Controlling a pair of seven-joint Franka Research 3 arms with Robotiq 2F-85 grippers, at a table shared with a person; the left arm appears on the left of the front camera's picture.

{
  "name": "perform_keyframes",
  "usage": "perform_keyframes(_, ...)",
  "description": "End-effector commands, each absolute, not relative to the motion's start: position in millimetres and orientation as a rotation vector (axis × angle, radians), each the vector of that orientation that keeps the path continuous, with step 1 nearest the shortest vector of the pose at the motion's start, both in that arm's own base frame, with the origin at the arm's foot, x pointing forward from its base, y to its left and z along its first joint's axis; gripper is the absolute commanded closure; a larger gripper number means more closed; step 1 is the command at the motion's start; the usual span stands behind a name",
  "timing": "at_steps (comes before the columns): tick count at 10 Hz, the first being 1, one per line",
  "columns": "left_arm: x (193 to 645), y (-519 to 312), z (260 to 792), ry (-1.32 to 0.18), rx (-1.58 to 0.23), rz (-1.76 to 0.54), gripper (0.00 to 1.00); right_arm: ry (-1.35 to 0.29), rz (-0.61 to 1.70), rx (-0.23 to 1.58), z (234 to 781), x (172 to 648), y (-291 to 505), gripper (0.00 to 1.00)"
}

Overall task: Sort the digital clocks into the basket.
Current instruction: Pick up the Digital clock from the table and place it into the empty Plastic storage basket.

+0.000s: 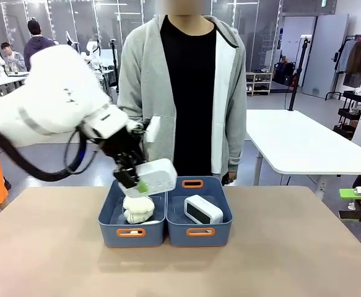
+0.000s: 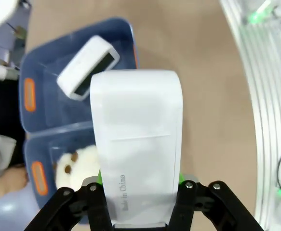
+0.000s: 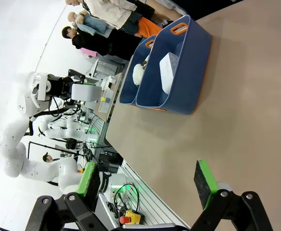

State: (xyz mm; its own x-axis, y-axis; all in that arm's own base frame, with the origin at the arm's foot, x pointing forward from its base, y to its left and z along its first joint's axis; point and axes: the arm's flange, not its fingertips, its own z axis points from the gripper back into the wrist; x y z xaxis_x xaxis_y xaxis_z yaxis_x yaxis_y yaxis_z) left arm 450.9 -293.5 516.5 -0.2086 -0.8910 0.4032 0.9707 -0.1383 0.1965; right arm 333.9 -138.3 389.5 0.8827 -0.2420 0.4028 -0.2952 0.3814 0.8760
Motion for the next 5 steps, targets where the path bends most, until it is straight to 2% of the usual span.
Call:
perform_keyframes(1,479.6,-337.5,522.2,-0.451,-0.155,-1.795,1.00,-0.513,0.034,1.200,392.2,331.8,-138.3,0.00)
perform_keyframes(5,525.7,-392.9,474.0,-0.355,-0.110,-1.914,1.00,-0.513,0.034,1.200,392.2,331.8,-138.3,0.00)
